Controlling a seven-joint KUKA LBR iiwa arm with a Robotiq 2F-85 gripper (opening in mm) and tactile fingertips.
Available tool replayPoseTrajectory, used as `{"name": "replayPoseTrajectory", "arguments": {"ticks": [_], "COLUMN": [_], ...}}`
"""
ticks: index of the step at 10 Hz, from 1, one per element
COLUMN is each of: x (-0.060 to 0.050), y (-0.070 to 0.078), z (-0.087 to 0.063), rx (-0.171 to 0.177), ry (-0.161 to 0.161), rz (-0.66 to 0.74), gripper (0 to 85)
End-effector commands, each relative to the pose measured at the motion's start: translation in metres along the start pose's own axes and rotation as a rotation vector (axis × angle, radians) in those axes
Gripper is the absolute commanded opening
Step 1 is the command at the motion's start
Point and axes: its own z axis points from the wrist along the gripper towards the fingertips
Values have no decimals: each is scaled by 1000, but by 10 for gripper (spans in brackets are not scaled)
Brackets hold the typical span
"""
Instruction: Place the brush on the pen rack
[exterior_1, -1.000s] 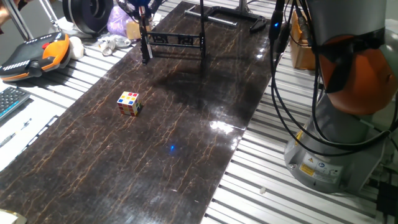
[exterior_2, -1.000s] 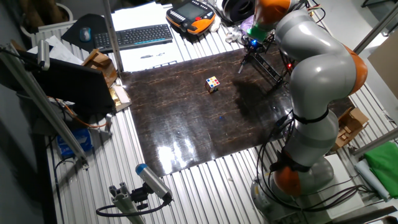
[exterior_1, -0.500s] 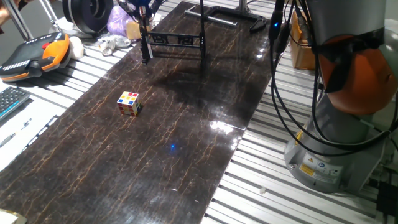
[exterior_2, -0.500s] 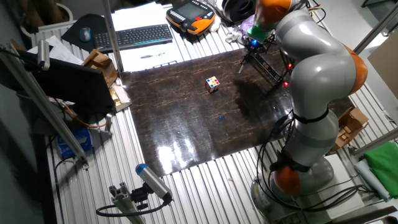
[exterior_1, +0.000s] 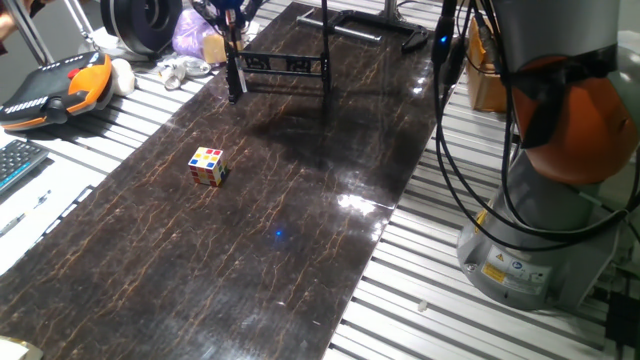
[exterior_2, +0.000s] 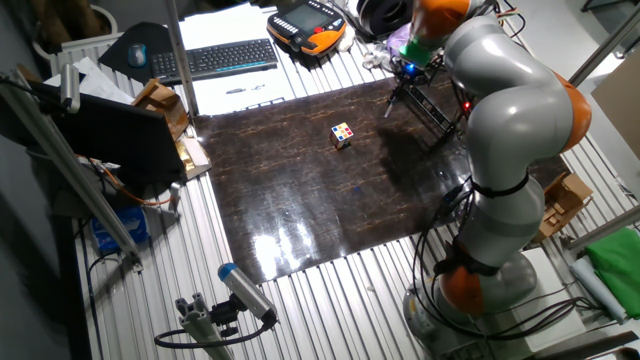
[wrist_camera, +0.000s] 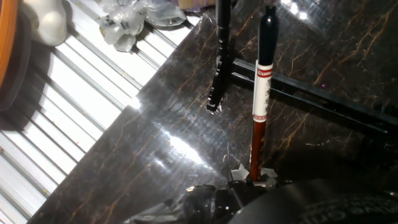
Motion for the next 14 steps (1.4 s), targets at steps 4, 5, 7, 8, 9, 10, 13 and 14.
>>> {"name": "replayPoseTrajectory", "arguments": {"ticks": [4, 5, 7, 8, 9, 10, 13, 14], "x": [-4, -5, -7, -7, -8, -8, -7, -7], "y": [-3, -4, -5, -6, -7, -7, -6, -6], "z": [1, 2, 5, 7, 8, 8, 9, 9], "rx": [-5, -5, -9, -11, -11, -10, -15, -17], "ry": [6, 8, 11, 11, 11, 7, 3, 1], "rz": [2, 2, 0, -2, -2, -2, -1, 3], "gripper": [7, 7, 7, 7, 7, 7, 177, 277]}}
